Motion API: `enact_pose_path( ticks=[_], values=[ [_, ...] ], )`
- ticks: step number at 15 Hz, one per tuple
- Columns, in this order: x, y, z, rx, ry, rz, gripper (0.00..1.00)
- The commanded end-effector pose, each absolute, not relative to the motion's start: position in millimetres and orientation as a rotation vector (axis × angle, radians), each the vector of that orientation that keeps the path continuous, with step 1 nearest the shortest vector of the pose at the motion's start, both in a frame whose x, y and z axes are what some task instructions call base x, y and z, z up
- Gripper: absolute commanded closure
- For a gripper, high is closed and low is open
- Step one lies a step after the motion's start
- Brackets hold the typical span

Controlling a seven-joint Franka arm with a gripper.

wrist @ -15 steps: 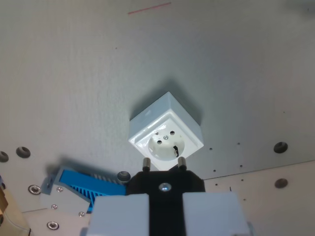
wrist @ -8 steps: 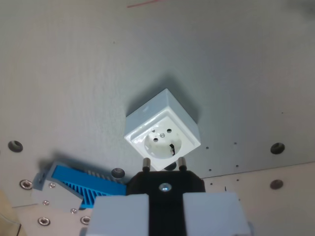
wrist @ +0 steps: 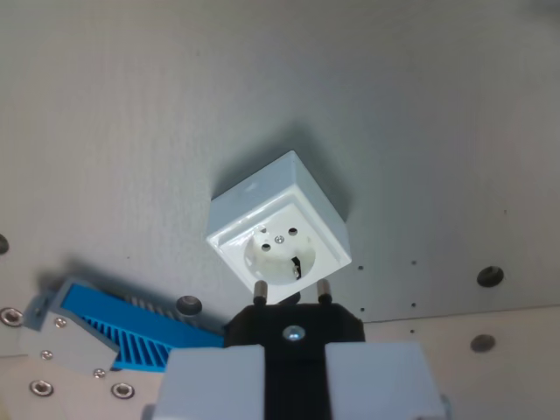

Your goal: Move above the white socket

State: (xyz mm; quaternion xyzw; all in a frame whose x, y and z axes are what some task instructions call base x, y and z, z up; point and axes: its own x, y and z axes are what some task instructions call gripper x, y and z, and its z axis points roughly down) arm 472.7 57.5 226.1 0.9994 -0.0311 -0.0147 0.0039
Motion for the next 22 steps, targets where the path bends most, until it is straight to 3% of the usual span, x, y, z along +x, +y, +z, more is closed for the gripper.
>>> enact_pose_path(
  ticks=[1, 22],
  values=[
    [465, 58, 215, 3.134, 0.152, 0.105, 1.00],
    [423, 62, 144, 3.037, 0.638, 0.118, 1.00]
  ],
)
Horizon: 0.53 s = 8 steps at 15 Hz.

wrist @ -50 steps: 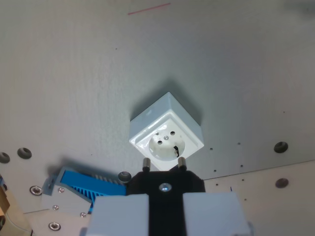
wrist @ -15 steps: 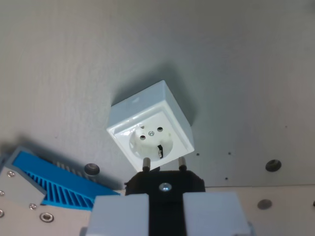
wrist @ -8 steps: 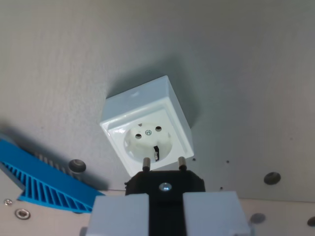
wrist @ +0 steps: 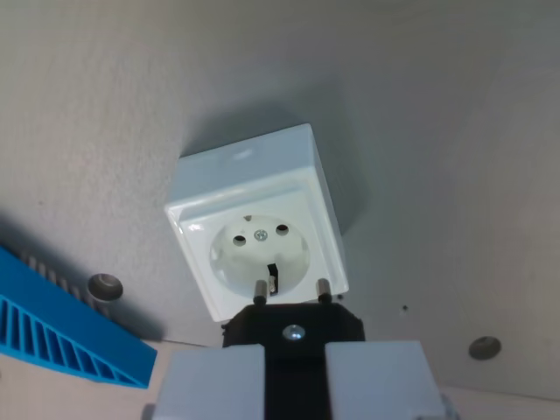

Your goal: Move above the white socket

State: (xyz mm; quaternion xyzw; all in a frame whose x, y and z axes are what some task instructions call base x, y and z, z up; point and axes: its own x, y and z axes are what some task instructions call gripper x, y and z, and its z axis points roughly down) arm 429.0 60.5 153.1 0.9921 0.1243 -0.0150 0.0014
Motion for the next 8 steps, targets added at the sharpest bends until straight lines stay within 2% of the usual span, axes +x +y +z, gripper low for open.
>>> enact_pose_path(
  ticks=[1, 8],
  values=[
    [421, 62, 141, 3.034, 0.647, 0.116, 1.00],
    [410, 65, 124, 3.006, 0.722, 0.114, 1.00]
  ],
)
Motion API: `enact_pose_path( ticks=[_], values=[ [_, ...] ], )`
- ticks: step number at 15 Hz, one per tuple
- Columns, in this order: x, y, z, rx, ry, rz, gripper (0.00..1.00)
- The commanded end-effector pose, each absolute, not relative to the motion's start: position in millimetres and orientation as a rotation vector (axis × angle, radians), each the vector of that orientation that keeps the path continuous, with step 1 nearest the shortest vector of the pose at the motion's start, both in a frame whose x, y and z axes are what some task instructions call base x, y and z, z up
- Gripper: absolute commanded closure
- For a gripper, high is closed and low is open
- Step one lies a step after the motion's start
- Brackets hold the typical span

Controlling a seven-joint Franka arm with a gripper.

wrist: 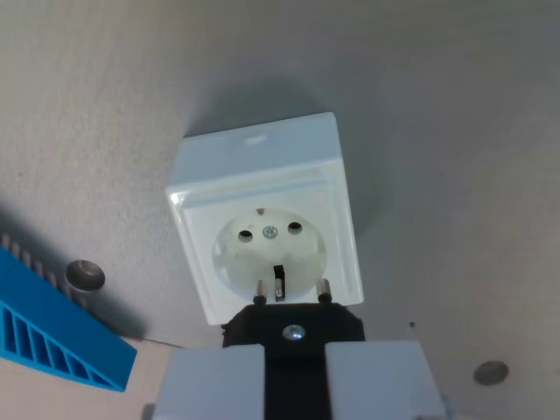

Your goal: Move above the white socket

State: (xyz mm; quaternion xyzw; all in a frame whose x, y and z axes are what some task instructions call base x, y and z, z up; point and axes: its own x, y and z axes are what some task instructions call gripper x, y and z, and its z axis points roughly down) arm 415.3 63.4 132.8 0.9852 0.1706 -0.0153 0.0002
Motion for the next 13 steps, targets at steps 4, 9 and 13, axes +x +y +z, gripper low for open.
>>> enact_pose_path(
  ticks=[4, 9, 13],
  values=[
    [405, 65, 117, 3.002, 0.727, 0.122, 1.00],
    [401, 66, 111, 3.002, 0.720, 0.114, 1.00],
    [399, 66, 109, 3.015, 0.704, 0.124, 1.00]
  ],
)
